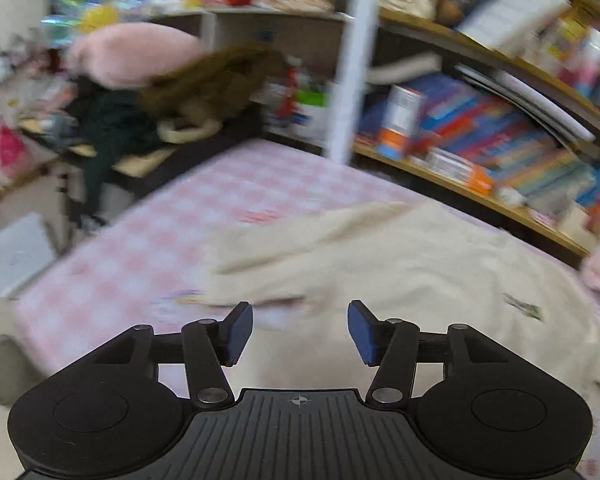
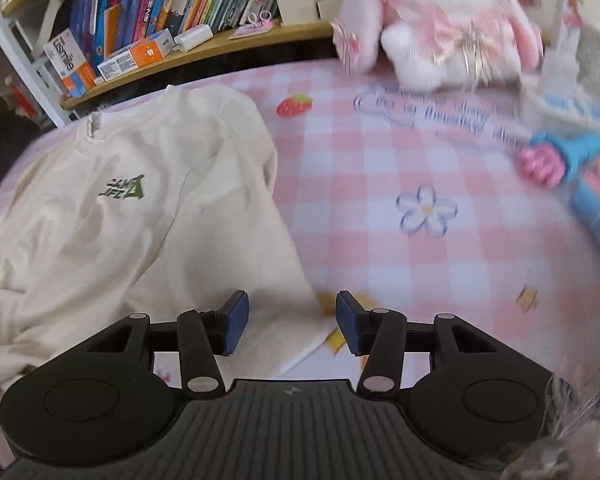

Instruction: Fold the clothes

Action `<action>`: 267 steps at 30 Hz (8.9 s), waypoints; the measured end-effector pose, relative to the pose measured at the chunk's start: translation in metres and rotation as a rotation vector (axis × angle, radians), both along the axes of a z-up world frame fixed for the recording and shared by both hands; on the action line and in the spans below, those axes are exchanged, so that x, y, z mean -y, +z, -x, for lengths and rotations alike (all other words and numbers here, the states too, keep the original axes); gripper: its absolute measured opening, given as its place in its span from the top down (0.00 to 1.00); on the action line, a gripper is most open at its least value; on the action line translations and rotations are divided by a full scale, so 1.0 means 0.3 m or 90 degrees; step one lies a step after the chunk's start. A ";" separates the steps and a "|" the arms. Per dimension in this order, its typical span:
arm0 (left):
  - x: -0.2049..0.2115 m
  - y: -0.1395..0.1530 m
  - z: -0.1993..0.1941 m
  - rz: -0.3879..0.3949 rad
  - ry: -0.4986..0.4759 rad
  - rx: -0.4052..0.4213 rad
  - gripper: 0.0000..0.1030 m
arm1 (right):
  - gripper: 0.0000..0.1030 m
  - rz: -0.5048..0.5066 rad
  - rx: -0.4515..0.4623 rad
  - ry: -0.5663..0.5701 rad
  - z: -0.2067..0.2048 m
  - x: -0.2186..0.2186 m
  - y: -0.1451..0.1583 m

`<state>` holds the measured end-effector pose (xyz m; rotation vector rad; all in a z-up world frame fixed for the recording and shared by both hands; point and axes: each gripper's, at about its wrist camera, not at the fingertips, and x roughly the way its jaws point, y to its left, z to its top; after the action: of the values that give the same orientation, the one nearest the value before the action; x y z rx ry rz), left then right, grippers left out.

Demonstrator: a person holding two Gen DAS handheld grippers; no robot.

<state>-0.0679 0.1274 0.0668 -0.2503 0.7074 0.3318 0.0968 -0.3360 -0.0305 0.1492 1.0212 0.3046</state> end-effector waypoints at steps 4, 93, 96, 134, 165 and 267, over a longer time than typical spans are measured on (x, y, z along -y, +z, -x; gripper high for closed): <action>0.098 -0.072 -0.100 -0.015 -0.069 -0.044 0.48 | 0.82 -0.011 -0.004 0.009 0.004 -0.005 -0.003; 0.281 -0.294 -0.120 -0.073 -0.207 -0.159 0.30 | 0.64 -0.022 0.047 0.023 -0.205 0.154 0.066; 0.280 -0.294 -0.118 -0.073 -0.208 -0.160 0.30 | 0.67 -0.002 0.018 0.029 -0.217 0.096 0.013; 0.287 -0.297 -0.127 -0.074 -0.203 -0.171 0.28 | 0.77 -0.126 0.031 -0.249 -0.298 0.390 -0.036; 0.133 -0.118 -0.049 -0.091 -0.145 -0.095 0.28 | 0.76 0.205 0.093 -0.036 -0.219 0.170 -0.026; -0.841 -0.365 -1.038 -0.195 -0.208 -0.161 0.85 | 0.39 0.141 0.001 -0.035 0.351 -0.953 0.023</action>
<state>0.2436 0.3797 -0.0427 0.2015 0.9199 0.1555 -0.0086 -0.0500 -0.0237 -0.0225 1.0395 0.1400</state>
